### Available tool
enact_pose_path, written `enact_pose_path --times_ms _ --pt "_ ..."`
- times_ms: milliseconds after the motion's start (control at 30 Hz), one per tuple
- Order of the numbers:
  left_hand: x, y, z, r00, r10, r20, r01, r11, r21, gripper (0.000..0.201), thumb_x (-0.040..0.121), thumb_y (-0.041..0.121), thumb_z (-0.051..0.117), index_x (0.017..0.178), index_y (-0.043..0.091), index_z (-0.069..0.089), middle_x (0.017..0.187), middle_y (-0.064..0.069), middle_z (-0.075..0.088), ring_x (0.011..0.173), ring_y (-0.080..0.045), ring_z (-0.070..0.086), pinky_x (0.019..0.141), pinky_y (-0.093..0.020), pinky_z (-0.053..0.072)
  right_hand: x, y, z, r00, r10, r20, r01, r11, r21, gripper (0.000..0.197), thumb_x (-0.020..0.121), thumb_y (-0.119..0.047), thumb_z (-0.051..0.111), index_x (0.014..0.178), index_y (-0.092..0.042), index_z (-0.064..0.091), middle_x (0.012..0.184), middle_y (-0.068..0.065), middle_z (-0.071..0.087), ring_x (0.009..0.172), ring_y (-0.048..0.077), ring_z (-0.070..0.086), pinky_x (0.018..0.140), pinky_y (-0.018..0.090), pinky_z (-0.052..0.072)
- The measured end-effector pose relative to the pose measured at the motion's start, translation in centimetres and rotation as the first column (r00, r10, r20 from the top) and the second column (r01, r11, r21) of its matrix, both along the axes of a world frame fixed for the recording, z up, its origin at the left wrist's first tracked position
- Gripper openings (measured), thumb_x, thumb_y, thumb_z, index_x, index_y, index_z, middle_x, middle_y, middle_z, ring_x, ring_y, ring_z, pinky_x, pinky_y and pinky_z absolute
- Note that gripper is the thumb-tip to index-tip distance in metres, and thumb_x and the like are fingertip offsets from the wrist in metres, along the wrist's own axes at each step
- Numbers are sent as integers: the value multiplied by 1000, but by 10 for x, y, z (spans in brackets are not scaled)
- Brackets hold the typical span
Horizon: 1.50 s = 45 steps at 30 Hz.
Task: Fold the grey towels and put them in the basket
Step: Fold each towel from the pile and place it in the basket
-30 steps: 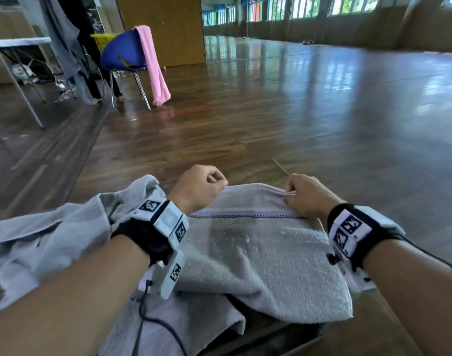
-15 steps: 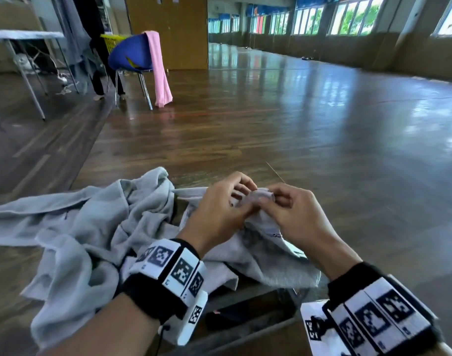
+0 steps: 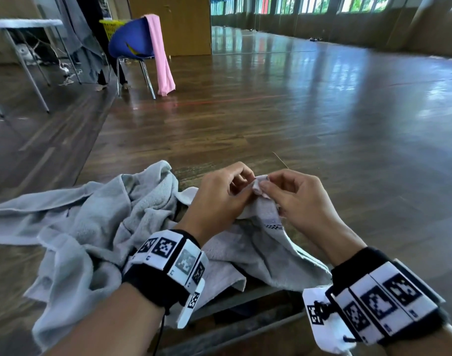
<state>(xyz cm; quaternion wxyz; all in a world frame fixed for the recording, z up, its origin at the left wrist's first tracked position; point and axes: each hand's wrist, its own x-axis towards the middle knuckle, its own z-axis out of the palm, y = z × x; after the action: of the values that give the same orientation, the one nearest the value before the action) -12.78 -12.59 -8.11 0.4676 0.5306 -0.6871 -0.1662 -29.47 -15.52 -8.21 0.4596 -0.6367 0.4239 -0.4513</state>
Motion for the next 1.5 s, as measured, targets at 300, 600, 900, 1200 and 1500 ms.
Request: enact_pose_path --times_ms 300,600,900,1200,1500 --pt "5 -4 -2 997 -77 -5 77 989 126 15 95 39 63 87 26 66 57 5 53 51 -7 45 52 -27 39 -28 -38 -4 967 -243 -83 241 970 -31 9 88 -19 77 81 -23 80 81 -5 78 80 12 72 81 39 60" --pt "-5 -9 -1 998 8 -68 -6 1000 27 11 93 30 68 90 20 72 71 9 62 61 -1 52 58 -14 41 -5 -23 -6 999 -40 13 40 997 59 13 91 -9 73 87 -20 79 85 1 79 80 10 73 77 29 59" --pt "-7 -14 -1 988 61 -144 -60 998 15 5 90 27 72 87 22 72 75 5 68 68 -2 60 63 -19 49 -4 -26 -7 999 -38 -2 38 998 48 23 90 -9 74 79 -28 79 82 -3 79 74 4 71 68 18 57" --pt "-6 -17 -4 981 61 -184 -59 998 13 6 87 26 75 84 22 72 72 -1 68 66 -16 63 60 -24 51 -5 -24 -5 1000 -16 10 15 994 107 9 90 -24 75 84 -25 82 80 -5 78 73 5 69 69 30 53" --pt "-9 -15 -2 987 61 -150 -61 998 9 14 87 34 75 85 21 71 72 -2 68 67 -20 63 65 -37 54 -5 -22 -7 1000 7 16 -8 1000 12 5 87 -25 79 88 -21 81 87 5 78 81 12 70 85 35 57"
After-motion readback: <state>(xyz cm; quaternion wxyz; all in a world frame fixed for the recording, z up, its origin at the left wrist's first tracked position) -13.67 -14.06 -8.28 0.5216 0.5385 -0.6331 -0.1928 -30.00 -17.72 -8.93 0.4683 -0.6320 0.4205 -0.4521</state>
